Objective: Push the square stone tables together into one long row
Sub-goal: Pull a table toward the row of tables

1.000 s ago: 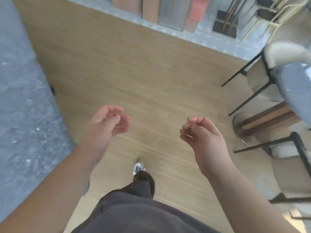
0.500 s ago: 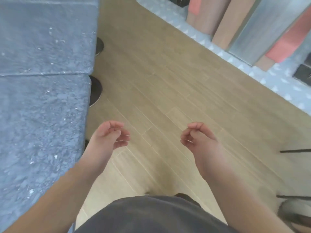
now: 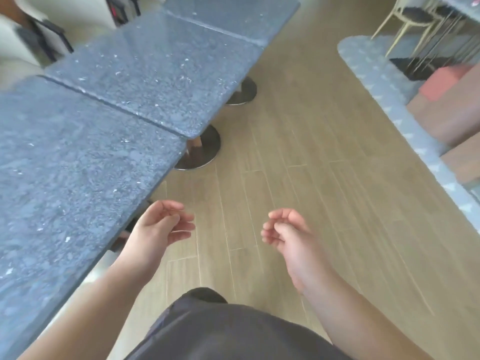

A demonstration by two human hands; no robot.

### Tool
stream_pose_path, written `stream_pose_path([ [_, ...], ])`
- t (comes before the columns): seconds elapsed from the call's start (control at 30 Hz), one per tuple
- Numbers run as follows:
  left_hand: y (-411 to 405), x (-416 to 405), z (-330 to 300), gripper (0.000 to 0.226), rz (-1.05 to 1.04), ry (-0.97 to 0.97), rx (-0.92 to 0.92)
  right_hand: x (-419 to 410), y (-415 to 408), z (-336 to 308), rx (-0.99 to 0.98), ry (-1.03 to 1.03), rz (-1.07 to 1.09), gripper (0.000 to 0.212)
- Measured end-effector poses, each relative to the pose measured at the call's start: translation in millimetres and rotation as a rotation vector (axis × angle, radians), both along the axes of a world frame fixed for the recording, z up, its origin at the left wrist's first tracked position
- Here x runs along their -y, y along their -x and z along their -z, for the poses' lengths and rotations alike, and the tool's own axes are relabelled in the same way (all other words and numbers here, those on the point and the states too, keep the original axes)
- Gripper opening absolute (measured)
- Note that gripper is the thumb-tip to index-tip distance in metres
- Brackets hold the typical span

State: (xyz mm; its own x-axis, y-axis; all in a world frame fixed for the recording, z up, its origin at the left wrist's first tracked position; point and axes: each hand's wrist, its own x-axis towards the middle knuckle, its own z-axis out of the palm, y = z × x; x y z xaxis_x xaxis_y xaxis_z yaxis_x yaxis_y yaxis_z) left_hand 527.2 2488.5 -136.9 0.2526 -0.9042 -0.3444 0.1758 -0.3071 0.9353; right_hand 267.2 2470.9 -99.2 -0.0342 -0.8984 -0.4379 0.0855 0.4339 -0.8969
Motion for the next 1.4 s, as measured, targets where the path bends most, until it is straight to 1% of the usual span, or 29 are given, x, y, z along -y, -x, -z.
stream_pose_path([
  [0.1, 9, 15, 1, 0.019, -0.095, -0.014, -0.021, 50, -4, 0, 0.011, -0.039, -0.085, 0.029],
  [0.2, 8, 33, 5, 0.016, -0.202, -0.014, -0.083, 95, -21, 9, 0.030, -0.073, -0.199, 0.029],
  [0.27, 1, 49, 12, 0.014, -0.290, -0.024, -0.122, 124, -40, 21, 0.010, -0.104, -0.284, 0.029],
  [0.33, -10, 68, 26, 0.017, -0.366, -0.058, -0.157, 156, -62, 36, -0.025, -0.132, -0.349, 0.030],
  [0.4, -23, 91, 43, 0.018, -0.429, -0.097, -0.233, 191, -90, 52, -0.053, -0.151, -0.394, 0.031],
  [0.5, -46, 137, 72, 0.015, -0.496, -0.184, -0.383, 247, -135, 79, -0.082, -0.198, -0.440, 0.031],
  [0.57, -62, 170, 89, 0.014, -0.558, -0.265, -0.474, 282, -164, 94, -0.111, -0.261, -0.438, 0.031],
  [0.63, -77, 202, 104, 0.014, -0.644, -0.302, -0.582, 314, -189, 111, -0.122, -0.329, -0.433, 0.029],
  [0.7, -89, 232, 117, 0.024, -0.700, -0.331, -0.740, 345, -210, 129, -0.106, -0.399, -0.412, 0.025],
  [0.8, -100, 268, 129, 0.056, -0.807, -0.400, -0.991, 382, -236, 160, -0.079, -0.506, -0.374, 0.018],
  [0.83, -102, 279, 134, 0.066, -0.849, -0.424, -1.042, 392, -243, 173, -0.076, -0.545, -0.369, 0.024],
  [0.9, -103, 301, 145, 0.079, -0.932, -0.467, -1.120, 409, -257, 198, -0.096, -0.619, -0.389, 0.043],
  [1.0, -99, 333, 161, 0.085, -0.981, -0.532, -1.108, 433, -274, 233, -0.186, -0.706, -0.471, 0.067],
  [1.03, -98, 342, 167, 0.082, -1.056, -0.562, -1.110, 439, -277, 242, -0.210, -0.721, -0.494, 0.071],
  [1.07, -96, 348, 174, 0.079, -1.163, -0.521, -1.228, 445, -279, 251, -0.212, -0.732, -0.507, 0.071],
  [1.1, -94, 354, 181, 0.079, -1.308, -0.421, -1.380, 450, -280, 259, -0.193, -0.745, -0.523, 0.070],
  [1.13, -92, 362, 190, 0.083, -1.430, -0.364, -1.502, 456, -282, 265, -0.155, -0.759, -0.552, 0.067],
  [1.17, -88, 371, 193, 0.087, -1.528, -0.326, -1.535, 462, -283, 269, -0.099, -0.784, -0.588, 0.061],
  [1.2, -82, 381, 190, 0.086, -1.565, -0.346, -1.404, 469, -284, 272, -0.024, -0.819, -0.610, 0.053],
  [1.23, -78, 391, 187, 0.081, -1.624, -0.302, -1.365, 476, -286, 273, 0.052, -0.853, -0.622, 0.046],
  [1.27, -73, 399, 186, 0.077, -1.725, -0.267, -1.393, 483, -289, 273, 0.102, -0.883, -0.630, 0.042],
  [1.3, -73, 405, 184, 0.075, -1.771, -0.267, -1.430, 488, -292, 271, 0.125, -0.914, -0.636, 0.040],
  [1.33, -74, 410, 186, 0.076, -1.753, -0.260, -1.459, 492, -296, 271, 0.143, -0.953, -0.638, 0.040],
  [1.37, -77, 414, 191, 0.077, -1.725, -0.343, -1.403, 493, -300, 269, 0.161, -0.998, -0.639, 0.040],
  [1.4, -80, 415, 194, 0.076, -1.709, -0.328, -1.391, 493, -303, 268, 0.163, -1.041, -0.649, 0.041],
])
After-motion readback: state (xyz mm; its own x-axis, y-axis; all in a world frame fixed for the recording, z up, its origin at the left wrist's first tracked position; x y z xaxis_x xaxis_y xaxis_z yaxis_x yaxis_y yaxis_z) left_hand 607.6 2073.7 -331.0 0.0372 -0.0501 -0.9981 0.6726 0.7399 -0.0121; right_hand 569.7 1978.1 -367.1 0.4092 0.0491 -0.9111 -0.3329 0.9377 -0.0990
